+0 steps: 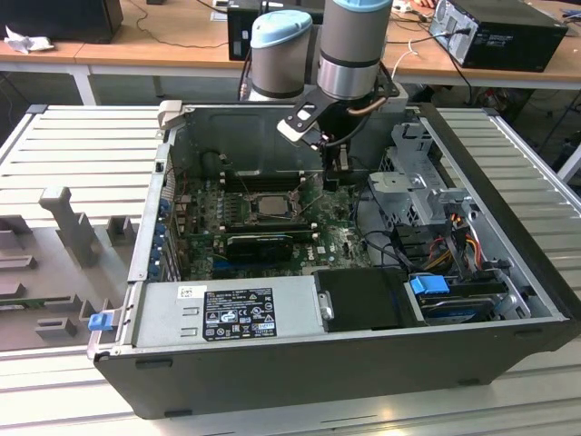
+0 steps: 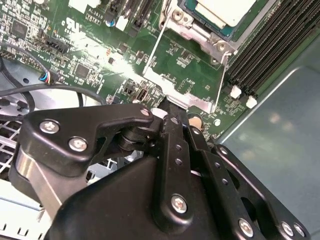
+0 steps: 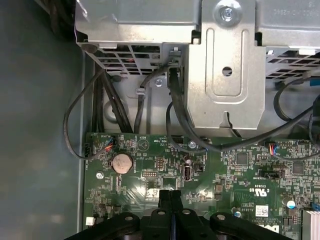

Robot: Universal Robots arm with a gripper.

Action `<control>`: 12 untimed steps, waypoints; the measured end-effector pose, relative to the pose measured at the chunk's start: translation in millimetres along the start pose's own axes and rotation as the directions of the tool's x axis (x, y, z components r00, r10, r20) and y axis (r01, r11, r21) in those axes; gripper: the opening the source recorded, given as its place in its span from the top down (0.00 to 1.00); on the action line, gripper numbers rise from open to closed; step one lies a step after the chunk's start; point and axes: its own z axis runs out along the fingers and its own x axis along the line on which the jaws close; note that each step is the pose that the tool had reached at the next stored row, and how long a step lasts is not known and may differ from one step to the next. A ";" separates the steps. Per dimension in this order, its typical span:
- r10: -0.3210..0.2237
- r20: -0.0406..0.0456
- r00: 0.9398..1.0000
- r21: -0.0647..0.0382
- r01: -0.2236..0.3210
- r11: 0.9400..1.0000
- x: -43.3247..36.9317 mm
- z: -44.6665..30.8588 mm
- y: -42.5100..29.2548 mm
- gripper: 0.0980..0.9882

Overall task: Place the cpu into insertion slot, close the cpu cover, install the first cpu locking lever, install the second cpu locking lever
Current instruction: 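Close the cpu cover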

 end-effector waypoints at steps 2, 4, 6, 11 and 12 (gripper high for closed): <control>0.000 0.000 1.000 0.000 0.000 1.000 0.1 -0.1 -3.2 0.99; 0.000 0.000 1.000 0.000 0.000 1.000 0.1 -0.2 -5.0 0.99; 0.000 0.000 1.000 0.000 0.000 1.000 0.2 -0.2 -7.6 0.99; 0.000 0.000 1.000 0.000 0.000 1.000 0.3 -0.3 -11.0 0.99; 0.000 0.000 1.000 0.000 0.000 1.000 0.3 -0.4 -11.6 0.99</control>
